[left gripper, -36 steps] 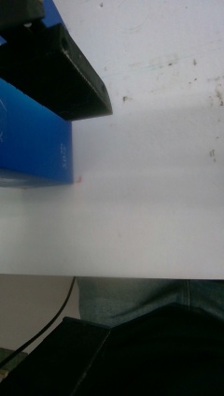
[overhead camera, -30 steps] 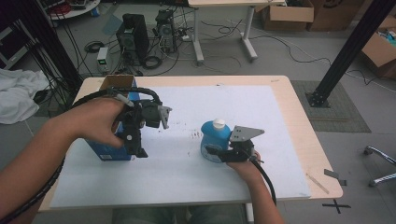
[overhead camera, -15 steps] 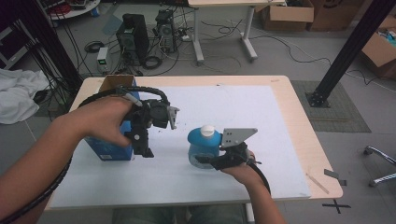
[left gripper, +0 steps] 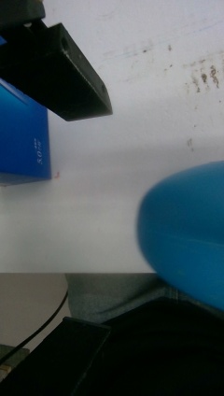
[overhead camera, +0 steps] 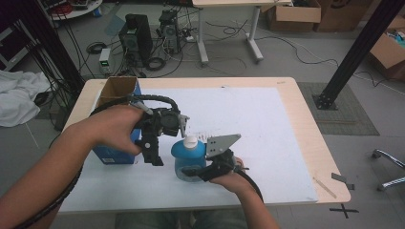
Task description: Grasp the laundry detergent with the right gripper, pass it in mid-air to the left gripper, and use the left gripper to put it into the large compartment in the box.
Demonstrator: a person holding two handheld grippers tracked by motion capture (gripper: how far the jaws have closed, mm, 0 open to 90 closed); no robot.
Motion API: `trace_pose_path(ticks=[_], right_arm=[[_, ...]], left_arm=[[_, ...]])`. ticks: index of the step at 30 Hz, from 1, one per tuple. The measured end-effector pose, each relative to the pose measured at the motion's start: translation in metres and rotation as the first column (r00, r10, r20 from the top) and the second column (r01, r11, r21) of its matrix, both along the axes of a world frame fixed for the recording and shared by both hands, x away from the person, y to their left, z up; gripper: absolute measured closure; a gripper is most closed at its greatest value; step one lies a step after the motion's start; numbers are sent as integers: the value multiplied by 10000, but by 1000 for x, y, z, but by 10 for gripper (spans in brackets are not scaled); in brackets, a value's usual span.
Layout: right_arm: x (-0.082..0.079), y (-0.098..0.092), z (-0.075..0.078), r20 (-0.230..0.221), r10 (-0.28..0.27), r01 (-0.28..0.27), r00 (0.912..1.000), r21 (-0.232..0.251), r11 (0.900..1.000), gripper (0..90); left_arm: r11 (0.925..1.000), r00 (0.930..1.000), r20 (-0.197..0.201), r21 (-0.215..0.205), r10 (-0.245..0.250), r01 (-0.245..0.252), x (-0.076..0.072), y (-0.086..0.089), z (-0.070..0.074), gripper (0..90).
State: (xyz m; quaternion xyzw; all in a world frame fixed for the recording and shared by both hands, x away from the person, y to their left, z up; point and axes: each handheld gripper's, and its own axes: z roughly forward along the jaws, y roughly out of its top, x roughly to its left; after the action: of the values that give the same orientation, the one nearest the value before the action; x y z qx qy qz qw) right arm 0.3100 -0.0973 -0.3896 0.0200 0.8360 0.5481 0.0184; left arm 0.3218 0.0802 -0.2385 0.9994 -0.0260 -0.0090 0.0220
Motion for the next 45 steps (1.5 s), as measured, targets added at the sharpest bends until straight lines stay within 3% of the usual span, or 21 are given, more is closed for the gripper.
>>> trace_pose_path(ticks=[9,26,35,45], right_arm=[[3,21,0,-36,198,-197,9998,191,9996,439],[5,48,-2,-34,512,-512,9987,88,9987,439],[6,57,0,-27,570,-570,9984,73,9983,440],[8,61,-1,-255,508,-510,9984,-81,9987,440]], left_arm=[[9999,10000,-17,83,68,-68,-1,-3,-5,1],[9997,9999,24,181,139,-139,-5,-9,-11,1],[9996,9995,272,245,166,-172,-5,-7,-16,5],[9990,9994,333,433,101,-116,-3,-8,-19,95]])
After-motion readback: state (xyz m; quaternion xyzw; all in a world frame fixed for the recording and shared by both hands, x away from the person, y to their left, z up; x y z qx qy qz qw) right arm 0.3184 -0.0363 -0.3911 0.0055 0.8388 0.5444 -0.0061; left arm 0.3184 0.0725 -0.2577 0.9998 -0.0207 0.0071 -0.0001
